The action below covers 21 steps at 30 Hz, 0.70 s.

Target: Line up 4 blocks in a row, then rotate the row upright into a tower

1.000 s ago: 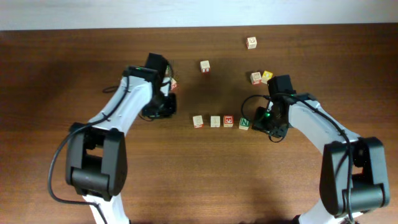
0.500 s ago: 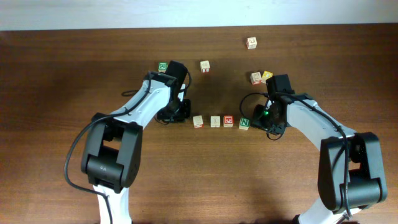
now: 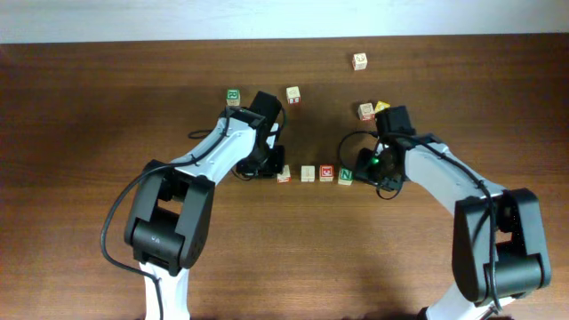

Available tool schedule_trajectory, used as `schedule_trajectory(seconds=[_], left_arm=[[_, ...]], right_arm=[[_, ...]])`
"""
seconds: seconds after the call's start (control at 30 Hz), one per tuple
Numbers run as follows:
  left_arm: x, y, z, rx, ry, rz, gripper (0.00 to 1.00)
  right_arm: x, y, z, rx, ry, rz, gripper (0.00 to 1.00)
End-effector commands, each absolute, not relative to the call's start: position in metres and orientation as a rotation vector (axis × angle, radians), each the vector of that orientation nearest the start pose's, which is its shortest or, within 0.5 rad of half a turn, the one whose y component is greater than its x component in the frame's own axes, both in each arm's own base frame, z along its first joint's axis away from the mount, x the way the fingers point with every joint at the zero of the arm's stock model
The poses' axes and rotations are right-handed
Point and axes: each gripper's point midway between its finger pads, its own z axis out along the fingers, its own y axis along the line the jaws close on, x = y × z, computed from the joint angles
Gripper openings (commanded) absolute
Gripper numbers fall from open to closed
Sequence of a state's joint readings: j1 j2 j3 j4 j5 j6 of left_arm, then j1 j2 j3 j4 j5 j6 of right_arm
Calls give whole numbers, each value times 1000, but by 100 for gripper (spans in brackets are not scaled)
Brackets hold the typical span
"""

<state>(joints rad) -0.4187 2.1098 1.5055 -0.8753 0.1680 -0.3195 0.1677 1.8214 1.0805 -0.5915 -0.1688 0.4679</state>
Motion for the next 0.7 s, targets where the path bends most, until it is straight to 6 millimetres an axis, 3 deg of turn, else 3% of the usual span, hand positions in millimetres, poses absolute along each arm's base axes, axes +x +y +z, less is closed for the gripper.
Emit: schedule_trajectory(seconds=[0.0, 0.17, 0.43, 0.67], left_arm=[[369, -198, 8, 148, 3097, -315, 13], [366, -204, 8, 176, 3097, -316, 13], [350, -241, 8, 324, 3069, -331, 15], [342, -260, 9, 400, 3049, -337, 17]], right_arm=[[352, 101, 6, 375, 2931, 363, 49], [354, 113, 7, 339, 2921, 381, 49], [361, 122, 10, 348, 2887, 427, 49], [358, 130, 10, 316, 2893, 432, 49]])
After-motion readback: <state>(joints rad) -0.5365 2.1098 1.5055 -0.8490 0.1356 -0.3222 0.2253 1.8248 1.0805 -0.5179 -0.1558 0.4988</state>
